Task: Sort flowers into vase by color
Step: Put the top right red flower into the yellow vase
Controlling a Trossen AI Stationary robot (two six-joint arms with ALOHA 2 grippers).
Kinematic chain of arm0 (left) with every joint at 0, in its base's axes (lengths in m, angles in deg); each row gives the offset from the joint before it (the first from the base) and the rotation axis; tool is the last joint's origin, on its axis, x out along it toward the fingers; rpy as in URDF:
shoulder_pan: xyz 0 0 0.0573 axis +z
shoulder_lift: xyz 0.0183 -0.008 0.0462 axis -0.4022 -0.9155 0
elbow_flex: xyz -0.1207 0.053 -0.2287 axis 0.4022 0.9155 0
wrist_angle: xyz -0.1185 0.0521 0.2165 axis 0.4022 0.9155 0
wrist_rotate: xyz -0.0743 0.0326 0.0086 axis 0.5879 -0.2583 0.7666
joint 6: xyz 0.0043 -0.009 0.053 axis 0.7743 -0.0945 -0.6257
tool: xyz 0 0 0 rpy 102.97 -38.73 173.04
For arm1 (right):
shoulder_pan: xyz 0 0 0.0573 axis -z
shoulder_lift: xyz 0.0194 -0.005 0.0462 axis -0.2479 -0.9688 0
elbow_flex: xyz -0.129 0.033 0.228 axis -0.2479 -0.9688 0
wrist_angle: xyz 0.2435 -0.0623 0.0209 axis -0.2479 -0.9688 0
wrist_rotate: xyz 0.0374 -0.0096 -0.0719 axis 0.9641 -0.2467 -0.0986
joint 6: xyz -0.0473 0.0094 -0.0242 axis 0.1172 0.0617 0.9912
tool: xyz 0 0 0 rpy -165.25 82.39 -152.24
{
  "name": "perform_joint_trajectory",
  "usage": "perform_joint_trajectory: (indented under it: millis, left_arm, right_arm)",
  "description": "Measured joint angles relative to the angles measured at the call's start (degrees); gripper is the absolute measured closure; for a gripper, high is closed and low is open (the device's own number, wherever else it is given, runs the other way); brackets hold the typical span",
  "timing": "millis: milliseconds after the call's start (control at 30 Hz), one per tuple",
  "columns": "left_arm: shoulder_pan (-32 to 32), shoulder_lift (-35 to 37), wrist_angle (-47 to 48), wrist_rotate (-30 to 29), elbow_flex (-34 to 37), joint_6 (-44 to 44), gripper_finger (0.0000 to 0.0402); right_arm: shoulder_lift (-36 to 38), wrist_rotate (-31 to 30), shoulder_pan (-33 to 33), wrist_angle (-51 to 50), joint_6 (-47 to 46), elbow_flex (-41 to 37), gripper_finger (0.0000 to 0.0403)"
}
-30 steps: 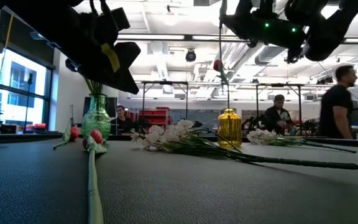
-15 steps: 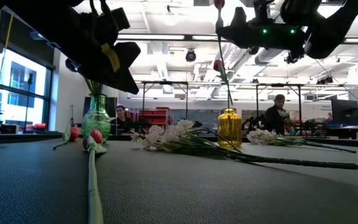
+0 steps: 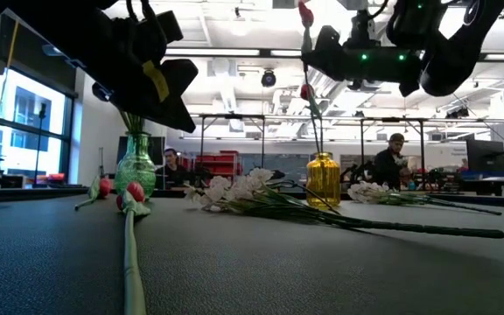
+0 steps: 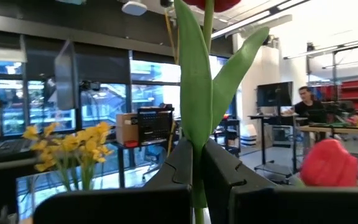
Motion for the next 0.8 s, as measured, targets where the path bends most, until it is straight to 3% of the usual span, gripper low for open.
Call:
perform_joint_trajectory:
  millis: [800]
  left_arm:
    - [0.0, 0.0, 0.0, 0.2, 0.0, 0.0, 0.0259]
  right_arm:
    - [-0.2, -13.1, -4.2, -7.3, 1.6, 0.0, 0.0402]
